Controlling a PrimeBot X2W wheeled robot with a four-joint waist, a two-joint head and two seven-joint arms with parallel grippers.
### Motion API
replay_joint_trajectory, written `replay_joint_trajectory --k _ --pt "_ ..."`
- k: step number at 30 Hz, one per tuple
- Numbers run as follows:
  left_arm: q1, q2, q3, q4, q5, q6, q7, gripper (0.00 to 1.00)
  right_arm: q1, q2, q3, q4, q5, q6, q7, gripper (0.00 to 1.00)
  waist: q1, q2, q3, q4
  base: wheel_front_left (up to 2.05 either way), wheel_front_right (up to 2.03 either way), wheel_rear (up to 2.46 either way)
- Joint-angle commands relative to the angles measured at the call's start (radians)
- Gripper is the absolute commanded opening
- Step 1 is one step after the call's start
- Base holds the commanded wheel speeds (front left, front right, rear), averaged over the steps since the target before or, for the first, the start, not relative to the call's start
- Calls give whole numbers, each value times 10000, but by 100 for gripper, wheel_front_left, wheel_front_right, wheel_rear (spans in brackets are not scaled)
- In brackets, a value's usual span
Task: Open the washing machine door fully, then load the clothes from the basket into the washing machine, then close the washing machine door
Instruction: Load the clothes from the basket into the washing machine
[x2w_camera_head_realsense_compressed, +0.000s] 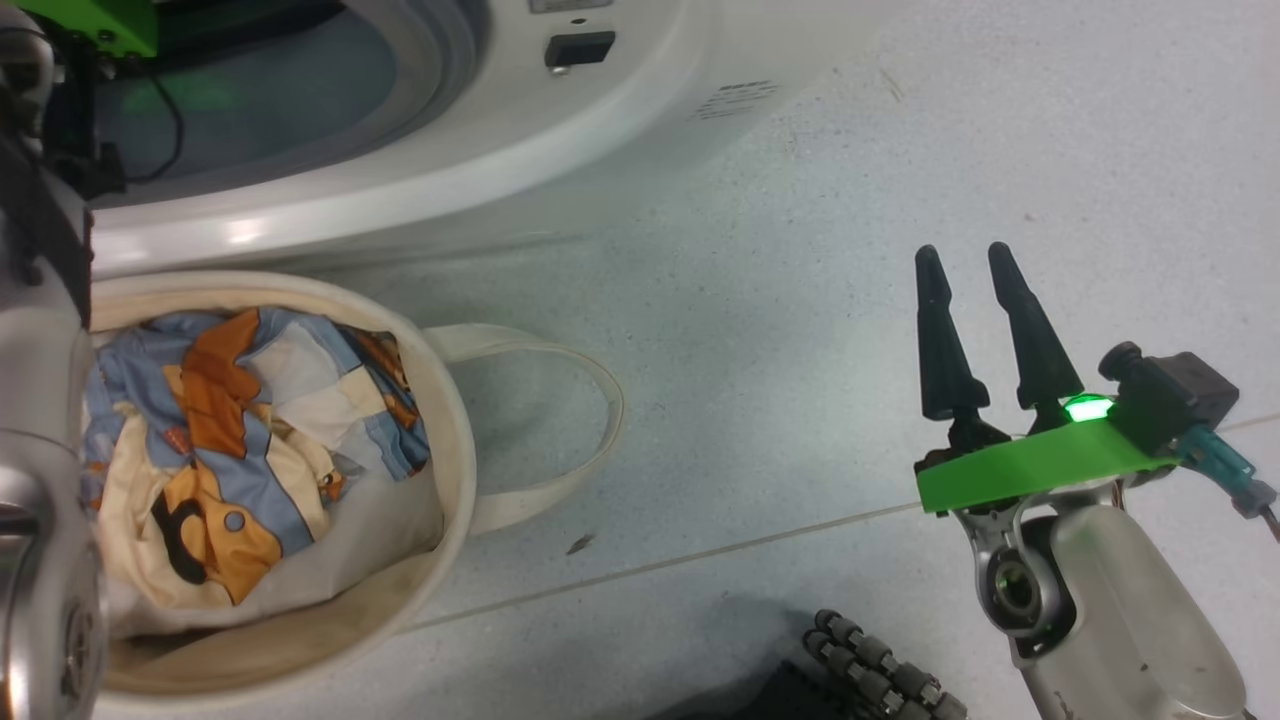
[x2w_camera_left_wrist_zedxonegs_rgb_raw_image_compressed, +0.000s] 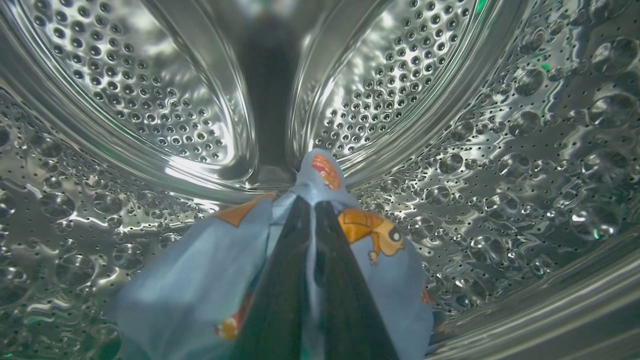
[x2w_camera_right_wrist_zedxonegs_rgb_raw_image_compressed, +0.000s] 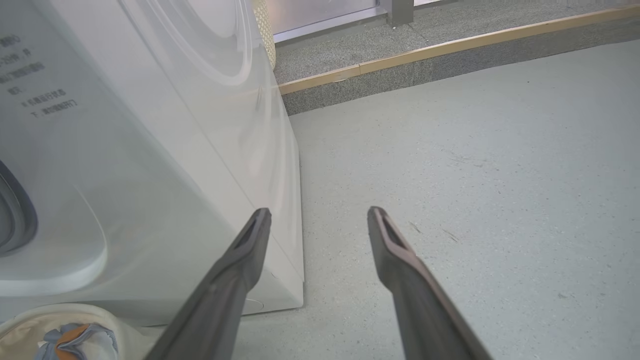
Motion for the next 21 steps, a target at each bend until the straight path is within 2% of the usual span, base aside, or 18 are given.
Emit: replay_joint_trajectory --k 1,3,4,5,9,18,21 --pt "-305 499 121 -215 103 -61 -47 0 134 15 146 -315 -151 6 -122 100 0 0 -17 16 13 13 13" --pt "-372 594 269 -264 2 -88 -47 0 135 45 149 -330 -238 6 -122 100 0 0 -20 72 9 9 9" --pt "-364 607 350 -322 -58 -104 -47 58 154 61 119 -333 -271 6 -122 100 0 0 -15 102 1 1 1" --pt "-312 584 389 -298 -93 -122 -47 100 190 73 69 -331 -287 6 -122 100 0 0 -19 132 0 0 0" --pt "-97 355 -50 410 109 -277 -47 100 340 100 -110 -267 -297 6 -122 100 0 0 -149 347 0 0 0" --pt "741 -429 -878 713 -160 -404 -47 100 220 37 181 -20 -248 6 -122 100 0 0 -943 821 0 0 0" --pt "1193 -477 -1229 899 -252 -407 -47 100 191 -14 317 144 -213 6 -122 100 0 0 -1339 956 0 0 0"
